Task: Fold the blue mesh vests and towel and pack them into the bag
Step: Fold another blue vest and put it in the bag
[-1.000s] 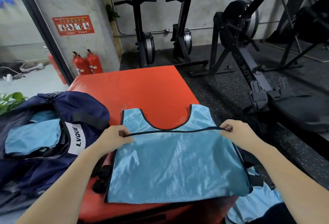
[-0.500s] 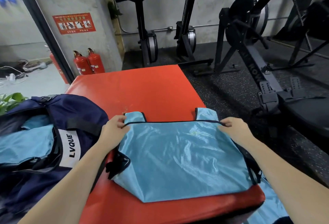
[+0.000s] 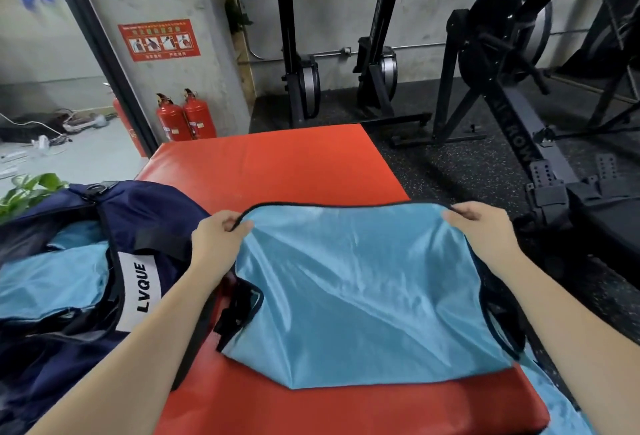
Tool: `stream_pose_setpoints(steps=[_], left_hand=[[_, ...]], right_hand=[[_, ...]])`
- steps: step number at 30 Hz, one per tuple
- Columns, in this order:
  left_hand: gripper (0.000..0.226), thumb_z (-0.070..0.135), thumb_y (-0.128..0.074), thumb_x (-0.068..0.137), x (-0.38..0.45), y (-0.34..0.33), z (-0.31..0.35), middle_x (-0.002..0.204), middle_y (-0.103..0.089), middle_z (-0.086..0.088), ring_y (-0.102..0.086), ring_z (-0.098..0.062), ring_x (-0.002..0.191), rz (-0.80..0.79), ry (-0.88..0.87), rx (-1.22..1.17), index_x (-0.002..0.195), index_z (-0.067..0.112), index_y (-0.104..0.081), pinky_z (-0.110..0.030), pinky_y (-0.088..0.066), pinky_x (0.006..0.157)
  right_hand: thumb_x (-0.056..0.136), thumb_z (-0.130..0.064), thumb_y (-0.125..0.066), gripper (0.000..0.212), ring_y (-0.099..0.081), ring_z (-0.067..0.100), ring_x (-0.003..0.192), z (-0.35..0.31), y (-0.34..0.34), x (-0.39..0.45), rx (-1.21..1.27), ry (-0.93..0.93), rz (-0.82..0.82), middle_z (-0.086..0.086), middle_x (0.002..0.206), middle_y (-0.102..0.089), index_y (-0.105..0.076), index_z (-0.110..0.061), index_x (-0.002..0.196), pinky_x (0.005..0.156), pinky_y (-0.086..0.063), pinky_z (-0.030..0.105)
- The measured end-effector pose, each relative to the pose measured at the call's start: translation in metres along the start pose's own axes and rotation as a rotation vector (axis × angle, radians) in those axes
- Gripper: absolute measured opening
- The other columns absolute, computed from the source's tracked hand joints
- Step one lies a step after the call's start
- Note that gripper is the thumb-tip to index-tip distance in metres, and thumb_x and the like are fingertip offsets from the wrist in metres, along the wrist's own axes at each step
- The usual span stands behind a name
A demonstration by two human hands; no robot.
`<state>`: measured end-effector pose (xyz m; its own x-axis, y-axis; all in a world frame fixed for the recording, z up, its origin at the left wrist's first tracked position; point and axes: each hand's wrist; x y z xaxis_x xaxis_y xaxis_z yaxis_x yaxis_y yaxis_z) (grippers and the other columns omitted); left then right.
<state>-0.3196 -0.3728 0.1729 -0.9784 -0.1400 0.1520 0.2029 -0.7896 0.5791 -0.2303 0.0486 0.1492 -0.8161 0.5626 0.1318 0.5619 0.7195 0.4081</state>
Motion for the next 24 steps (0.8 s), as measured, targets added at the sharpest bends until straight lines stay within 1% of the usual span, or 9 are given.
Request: stream_pose_setpoints(steps=[2,5,7,9,10,13,18,22,24], left_hand=[[0.007,0.027,-0.068,0.09,0.005,-0.008,-0.003,0.084,-0.067,0.012,-0.062,-0.019,0.095,0.018,0.031,-0.014,0.097,0.027,-0.065,-0.034,-0.046,0.088],[0.024,0.023,-0.07,0.088,0.006,-0.02,-0.018,0.104,-0.071,0.002,-0.062,-0.018,0.098,-0.077,0.095,0.042,0.111,0.023,-0.065,-0.029,-0.045,0.085],[0.034,0.021,-0.071,0.086,0.004,-0.025,-0.023,0.108,-0.07,0.0,-0.062,-0.019,0.102,-0.111,0.081,0.097,0.12,0.019,-0.064,-0.03,-0.045,0.088],[0.035,0.018,-0.068,0.087,0.003,-0.027,-0.023,0.104,-0.068,0.001,-0.059,-0.017,0.099,-0.094,0.039,0.127,0.122,0.016,-0.063,-0.027,-0.04,0.085],[0.034,0.017,-0.067,0.088,0.003,-0.028,-0.023,0.099,-0.066,0.003,-0.057,-0.016,0.095,-0.079,0.02,0.137,0.122,0.017,-0.062,-0.025,-0.038,0.082],[0.033,0.015,-0.062,0.09,0.002,-0.028,-0.026,0.093,-0.063,0.006,-0.059,-0.019,0.094,-0.047,0.005,0.136,0.123,0.018,-0.061,-0.025,-0.035,0.079],[0.044,0.02,-0.064,0.091,-0.006,-0.023,-0.023,0.106,-0.063,0.0,-0.054,-0.018,0.094,-0.105,-0.007,0.167,0.133,0.014,-0.052,-0.025,-0.035,0.079],[0.061,0.033,-0.068,0.089,-0.017,-0.014,-0.019,0.131,-0.057,-0.01,-0.053,-0.027,0.118,-0.176,0.013,0.19,0.142,0.016,-0.043,-0.029,-0.037,0.085],[0.064,0.033,-0.067,0.089,-0.028,-0.006,-0.016,0.134,-0.052,-0.011,-0.053,-0.028,0.118,-0.173,0.012,0.186,0.145,0.017,-0.04,-0.031,-0.037,0.087]], right_hand=[[0.079,-0.036,-0.079,0.016,-0.069,0.013,0.086,-0.001,-0.011,0.008,0.015,-0.034,0.023,-0.008,0.089,-0.073,-0.074,-0.027,0.092,0.084,-0.054,0.034],[0.08,-0.028,-0.077,0.021,-0.059,0.021,0.074,0.011,-0.027,0.003,-0.238,-0.08,-0.086,0.007,0.076,-0.065,-0.068,-0.01,0.075,0.072,-0.048,0.035],[0.081,-0.023,-0.074,0.022,-0.06,0.027,0.073,0.017,-0.03,-0.001,-0.375,-0.081,-0.102,0.015,0.08,-0.068,-0.07,-0.002,0.083,0.071,-0.047,0.038],[0.084,-0.02,-0.072,0.015,-0.061,0.024,0.075,0.017,-0.028,-0.002,-0.354,-0.085,-0.083,0.012,0.081,-0.07,-0.072,-0.005,0.085,0.071,-0.044,0.035],[0.085,-0.019,-0.072,0.01,-0.063,0.023,0.08,0.015,-0.026,-0.003,-0.32,-0.085,-0.067,0.007,0.082,-0.07,-0.074,-0.009,0.089,0.074,-0.045,0.033],[0.088,-0.019,-0.071,0.022,-0.065,0.025,0.101,0.012,-0.025,-0.005,-0.313,-0.053,-0.062,0.005,0.096,-0.069,-0.073,-0.009,0.107,0.092,-0.045,0.034],[0.091,-0.033,-0.069,0.049,-0.059,0.032,0.113,0.009,-0.021,-0.02,-0.486,0.038,-0.106,0.015,0.122,-0.064,-0.057,-0.004,0.129,0.1,-0.046,0.041],[0.09,-0.036,-0.068,0.05,-0.054,0.029,0.119,-0.008,-0.028,-0.059,-0.499,0.186,-0.151,0.012,0.128,-0.06,-0.059,-0.009,0.13,0.106,-0.041,0.039],[0.09,-0.038,-0.068,0.047,-0.055,0.025,0.12,-0.017,-0.035,-0.084,-0.478,0.24,-0.245,0.006,0.129,-0.06,-0.059,-0.013,0.129,0.106,-0.04,0.035]])
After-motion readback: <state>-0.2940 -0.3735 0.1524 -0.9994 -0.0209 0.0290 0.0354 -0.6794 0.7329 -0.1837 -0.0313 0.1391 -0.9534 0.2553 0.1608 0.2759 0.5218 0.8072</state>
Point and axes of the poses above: each hand's wrist, its own x-axis towards the middle knuckle, its own y-axis out of the back of the hand, z = x × y
